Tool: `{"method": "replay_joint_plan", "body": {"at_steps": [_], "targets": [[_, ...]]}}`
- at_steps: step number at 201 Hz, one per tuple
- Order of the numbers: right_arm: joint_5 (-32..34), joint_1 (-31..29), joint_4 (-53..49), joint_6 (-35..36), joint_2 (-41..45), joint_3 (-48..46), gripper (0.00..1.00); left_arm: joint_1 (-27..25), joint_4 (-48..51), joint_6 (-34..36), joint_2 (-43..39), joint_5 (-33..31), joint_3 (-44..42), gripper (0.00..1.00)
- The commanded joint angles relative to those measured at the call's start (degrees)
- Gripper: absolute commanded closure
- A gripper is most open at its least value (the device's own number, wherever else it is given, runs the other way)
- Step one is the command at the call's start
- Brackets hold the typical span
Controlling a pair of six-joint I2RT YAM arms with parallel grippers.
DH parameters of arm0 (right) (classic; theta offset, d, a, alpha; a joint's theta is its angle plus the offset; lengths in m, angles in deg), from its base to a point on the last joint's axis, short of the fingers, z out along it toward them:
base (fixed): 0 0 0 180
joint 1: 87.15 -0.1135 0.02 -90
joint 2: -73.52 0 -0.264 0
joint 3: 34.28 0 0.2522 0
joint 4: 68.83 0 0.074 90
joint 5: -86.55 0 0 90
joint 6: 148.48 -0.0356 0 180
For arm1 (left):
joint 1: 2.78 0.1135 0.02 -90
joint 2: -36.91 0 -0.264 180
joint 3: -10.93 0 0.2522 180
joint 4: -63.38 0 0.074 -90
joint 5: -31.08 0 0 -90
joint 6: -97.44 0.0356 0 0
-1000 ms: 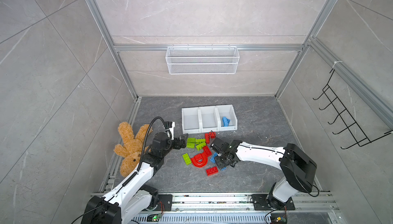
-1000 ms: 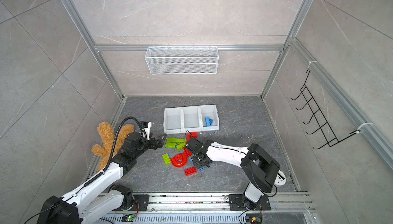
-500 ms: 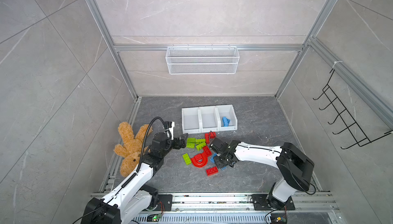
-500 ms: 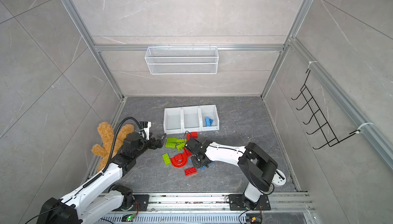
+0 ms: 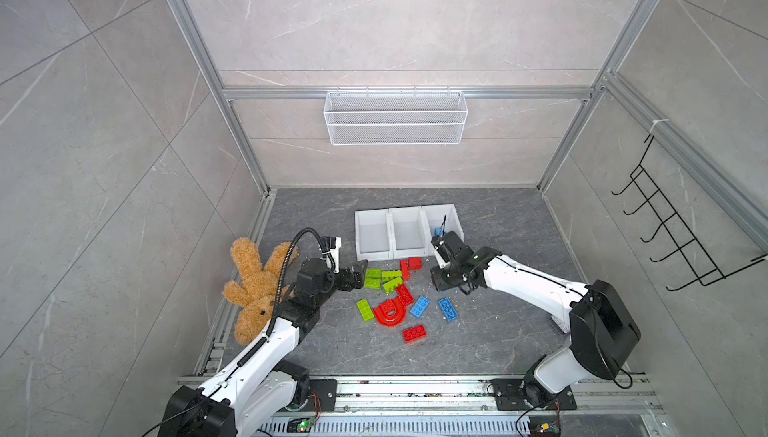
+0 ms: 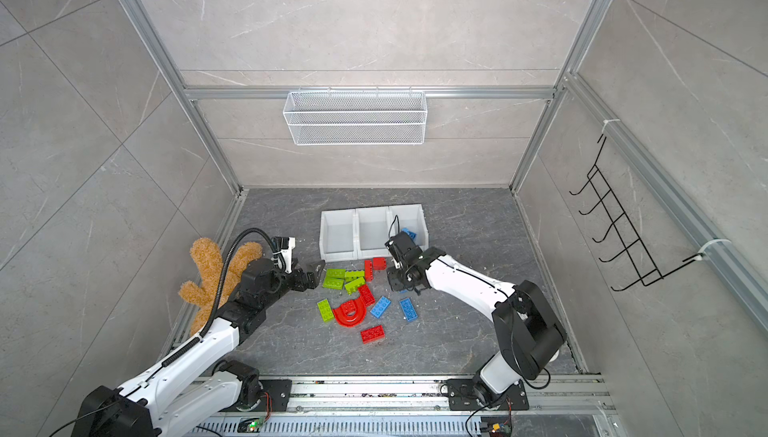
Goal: Sort the legos into containers by color
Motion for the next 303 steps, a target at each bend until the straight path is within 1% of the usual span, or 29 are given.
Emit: {"method": "replay_joint_plan", "body": {"at_steps": [1,30,40,65,71,90,114,155,201,233,280,303], "targets": [[-1.48,2.99,2.97,4.01,-2.8,4.33,0.74,0.1,-1.31,0.47,-0.67,0.73,0.2,0.0],[-2.5,8.02,9.42,3.94,-6.52,6.36,0.74,0.14,-1.21,0.35,-0.85,1.44,0.28,0.0],[-3.75,9.65,11.46,3.86,-7.93,7.12,0.74,0.14,-1.36,0.27,-1.2,1.51,0.09,0.0],[-4.32,11.94,17.19,3.72,-10.23,7.89,0.74,0.14,-1.88,0.34,-1.74,1.12,-0.43,0.0],[-5.39,12.41,18.29,3.4,-10.97,8.35,0.74,0.14,-2.14,0.34,-1.72,1.09,-0.57,0.0],[-7.32,12.94,19.35,3.13,-13.55,10.86,0.74,0.14,-2.8,0.18,-0.95,1.54,-0.65,0.0],[-7.23,13.17,19.93,3.03,-16.43,13.65,0.74,0.14,-2.68,0.47,-0.03,2.08,-0.27,0.0],[-6.4,14.33,20.25,2.35,-20.17,17.12,0.73,0.14,-2.46,0.81,-0.76,1.53,-0.39,0.0],[-7.6,15.27,19.89,1.85,-23.55,19.13,0.71,0.15,-2.64,0.81,-0.16,1.47,-0.33,0.0],[-8.14,15.24,19.56,1.76,-24.81,19.66,0.65,0.14,-2.73,0.82,0.27,1.54,-0.33,0.0],[-6.49,15.32,16.13,2.97,-23.66,21.47,0.4,0.14,-2.2,0.78,-0.2,1.47,-0.04,0.0],[-6.28,15.31,14.38,3.37,-21.29,21.7,0.38,0.14,-2.29,0.82,-0.49,1.48,-0.22,0.0]]}}
